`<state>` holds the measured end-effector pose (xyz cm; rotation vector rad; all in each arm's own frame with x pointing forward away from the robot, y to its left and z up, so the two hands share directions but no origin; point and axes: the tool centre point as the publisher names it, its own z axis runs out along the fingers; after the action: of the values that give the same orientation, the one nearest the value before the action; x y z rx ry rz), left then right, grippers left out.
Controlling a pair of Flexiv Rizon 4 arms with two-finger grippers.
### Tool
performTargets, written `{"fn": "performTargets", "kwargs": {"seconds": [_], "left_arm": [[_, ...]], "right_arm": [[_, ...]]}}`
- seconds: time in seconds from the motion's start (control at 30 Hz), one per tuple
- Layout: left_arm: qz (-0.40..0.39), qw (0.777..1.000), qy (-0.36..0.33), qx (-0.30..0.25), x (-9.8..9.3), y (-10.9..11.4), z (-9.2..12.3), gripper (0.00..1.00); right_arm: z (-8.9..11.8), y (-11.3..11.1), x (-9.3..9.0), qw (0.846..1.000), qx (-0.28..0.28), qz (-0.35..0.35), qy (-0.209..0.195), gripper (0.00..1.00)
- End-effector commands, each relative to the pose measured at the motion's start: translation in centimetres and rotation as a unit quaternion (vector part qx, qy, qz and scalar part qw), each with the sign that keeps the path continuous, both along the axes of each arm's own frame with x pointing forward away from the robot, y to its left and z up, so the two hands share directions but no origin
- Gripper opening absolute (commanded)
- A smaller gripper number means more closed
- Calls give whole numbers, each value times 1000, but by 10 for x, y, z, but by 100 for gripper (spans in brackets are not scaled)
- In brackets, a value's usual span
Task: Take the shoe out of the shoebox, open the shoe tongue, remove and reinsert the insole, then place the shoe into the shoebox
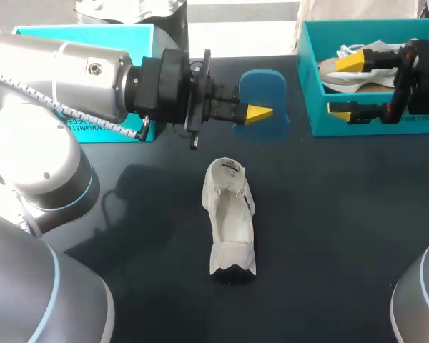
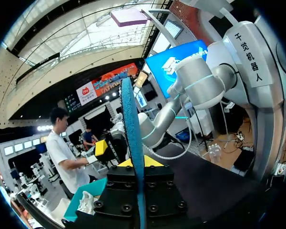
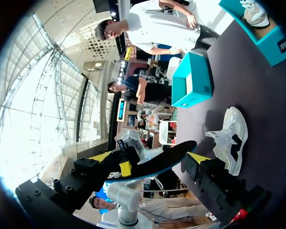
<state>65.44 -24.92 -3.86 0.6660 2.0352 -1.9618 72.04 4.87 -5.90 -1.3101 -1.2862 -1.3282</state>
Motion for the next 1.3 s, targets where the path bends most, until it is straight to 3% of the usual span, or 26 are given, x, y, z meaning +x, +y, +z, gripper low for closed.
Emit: {"fn": "performTargets", "kwargs": {"seconds": [0.03,0.13,0.4,0.5,0.53,1.13,1.3], "left_arm": [[6,808,-588,-17,3,-1,-9,0],[1,797,-605,-5,4,-2,-10,0],[33,798,-601,-12,5,0,-1,0],[50,806,-590,-6,8,-1,-4,0],[64,827,-559,-5,9,-1,-5,0],[64,827,-559,-5,9,-1,-5,0],[102,859,-501,-37,20,-6,-18,0]], "right_arm": [[-1,2,2,1000,0,1,0,100],[-1,2,2,1000,0,1,0,100],[-1,2,2,1000,0,1,0,100],[-1,2,2,1000,0,1,0,100],[-1,2,2,1000,0,1,0,100],[-1,2,2,1000,0,1,0,100],[-1,2,2,1000,0,1,0,100]]}}
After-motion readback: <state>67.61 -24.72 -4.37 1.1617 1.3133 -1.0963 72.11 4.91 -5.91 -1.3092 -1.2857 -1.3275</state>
